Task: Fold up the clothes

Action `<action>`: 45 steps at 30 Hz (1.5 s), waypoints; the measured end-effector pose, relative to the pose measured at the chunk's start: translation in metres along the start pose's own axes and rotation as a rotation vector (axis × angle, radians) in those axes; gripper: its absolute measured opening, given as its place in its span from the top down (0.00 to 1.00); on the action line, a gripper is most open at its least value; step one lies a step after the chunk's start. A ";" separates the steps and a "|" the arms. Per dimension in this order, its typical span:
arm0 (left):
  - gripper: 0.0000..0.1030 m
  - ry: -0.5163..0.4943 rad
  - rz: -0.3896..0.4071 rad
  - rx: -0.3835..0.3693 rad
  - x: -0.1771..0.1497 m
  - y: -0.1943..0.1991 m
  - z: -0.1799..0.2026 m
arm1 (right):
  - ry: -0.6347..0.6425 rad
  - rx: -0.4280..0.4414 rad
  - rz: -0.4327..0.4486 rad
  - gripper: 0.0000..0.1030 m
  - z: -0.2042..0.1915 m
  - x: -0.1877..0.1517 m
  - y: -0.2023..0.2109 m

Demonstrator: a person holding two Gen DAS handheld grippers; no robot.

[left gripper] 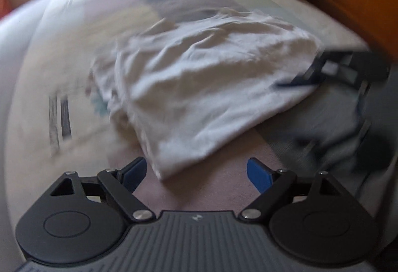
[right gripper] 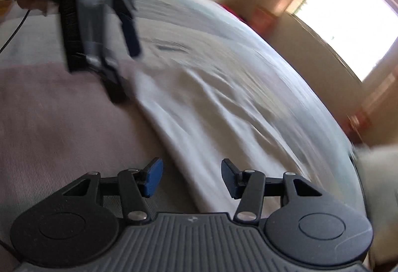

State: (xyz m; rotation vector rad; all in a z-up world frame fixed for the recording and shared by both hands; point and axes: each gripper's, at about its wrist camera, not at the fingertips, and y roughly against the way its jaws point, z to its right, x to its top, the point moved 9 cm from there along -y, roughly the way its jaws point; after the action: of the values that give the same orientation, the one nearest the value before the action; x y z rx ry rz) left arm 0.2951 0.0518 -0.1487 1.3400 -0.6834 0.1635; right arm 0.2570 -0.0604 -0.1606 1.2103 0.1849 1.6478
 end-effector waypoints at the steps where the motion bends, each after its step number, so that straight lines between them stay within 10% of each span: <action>1: 0.15 0.023 -0.006 -0.004 -0.002 0.002 -0.005 | 0.019 0.010 0.013 0.45 -0.009 0.011 -0.008; 9: 0.14 0.104 -0.041 0.000 -0.012 0.020 -0.043 | 0.083 -0.049 0.026 0.55 -0.044 0.061 -0.054; 12: 0.13 0.100 -0.016 0.020 -0.012 0.030 -0.055 | 0.082 -0.070 0.015 0.94 -0.049 0.066 -0.057; 26: 0.13 0.135 0.023 0.057 -0.018 0.052 -0.079 | -0.257 0.140 0.075 0.92 -0.018 0.081 -0.022; 36: 0.12 0.004 0.018 -0.034 0.013 0.022 -0.017 | -0.620 -0.255 -0.149 0.86 0.123 -0.085 0.028; 42: 0.12 -0.119 0.030 -0.035 0.022 0.000 0.026 | -0.790 -0.310 -0.261 0.82 0.153 -0.196 0.075; 45: 0.12 -0.279 0.084 0.041 0.025 -0.009 0.051 | -0.645 -0.293 -0.237 0.53 0.141 -0.182 0.092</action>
State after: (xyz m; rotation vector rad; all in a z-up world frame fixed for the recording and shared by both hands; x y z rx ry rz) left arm 0.3005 -0.0043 -0.1392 1.3875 -0.9766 0.0577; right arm 0.2998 -0.3040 -0.1466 1.3649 -0.2977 0.9777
